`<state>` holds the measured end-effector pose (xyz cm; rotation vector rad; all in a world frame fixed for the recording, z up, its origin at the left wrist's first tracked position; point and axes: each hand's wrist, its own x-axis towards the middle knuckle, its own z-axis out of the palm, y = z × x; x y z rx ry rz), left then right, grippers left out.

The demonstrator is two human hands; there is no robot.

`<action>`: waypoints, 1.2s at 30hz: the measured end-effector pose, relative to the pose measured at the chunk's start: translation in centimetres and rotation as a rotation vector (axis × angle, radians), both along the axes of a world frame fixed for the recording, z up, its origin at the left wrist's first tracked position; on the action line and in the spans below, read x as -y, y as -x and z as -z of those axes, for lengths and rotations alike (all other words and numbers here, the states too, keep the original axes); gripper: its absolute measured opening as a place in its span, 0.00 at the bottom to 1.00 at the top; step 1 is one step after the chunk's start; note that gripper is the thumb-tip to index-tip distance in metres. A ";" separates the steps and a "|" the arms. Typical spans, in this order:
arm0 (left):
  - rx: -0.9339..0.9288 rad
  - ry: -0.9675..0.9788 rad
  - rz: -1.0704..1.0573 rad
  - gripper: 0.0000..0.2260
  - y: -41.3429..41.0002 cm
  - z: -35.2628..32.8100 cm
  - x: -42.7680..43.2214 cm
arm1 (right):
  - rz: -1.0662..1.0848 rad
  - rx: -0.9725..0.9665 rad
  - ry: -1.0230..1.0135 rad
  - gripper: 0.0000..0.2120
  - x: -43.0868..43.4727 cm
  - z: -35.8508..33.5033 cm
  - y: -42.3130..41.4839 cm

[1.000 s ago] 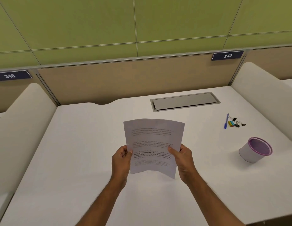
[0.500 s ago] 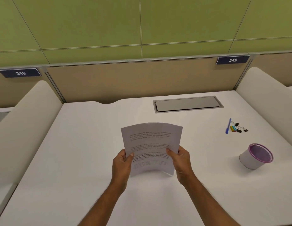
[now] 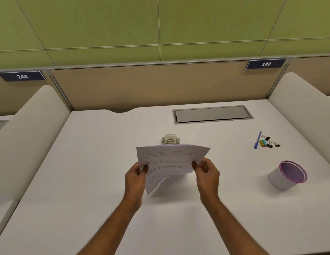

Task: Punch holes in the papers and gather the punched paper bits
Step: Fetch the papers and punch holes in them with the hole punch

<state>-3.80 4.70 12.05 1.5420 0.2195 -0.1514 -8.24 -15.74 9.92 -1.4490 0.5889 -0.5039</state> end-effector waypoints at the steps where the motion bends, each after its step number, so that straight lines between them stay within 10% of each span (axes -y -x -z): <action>1: -0.006 -0.009 0.002 0.09 0.0 0.1 0.1 | 0.013 -0.007 0.022 0.06 0.0 0.0 0.0; 16: -0.002 0.007 0.045 0.09 -0.5 -0.4 0.6 | 0.186 -0.063 0.077 0.06 0.6 -0.3 0.3; 36: 0.097 0.005 0.088 0.09 -1.8 -1.6 -0.2 | -0.248 -0.078 0.265 0.13 1.0 -4.1 1.2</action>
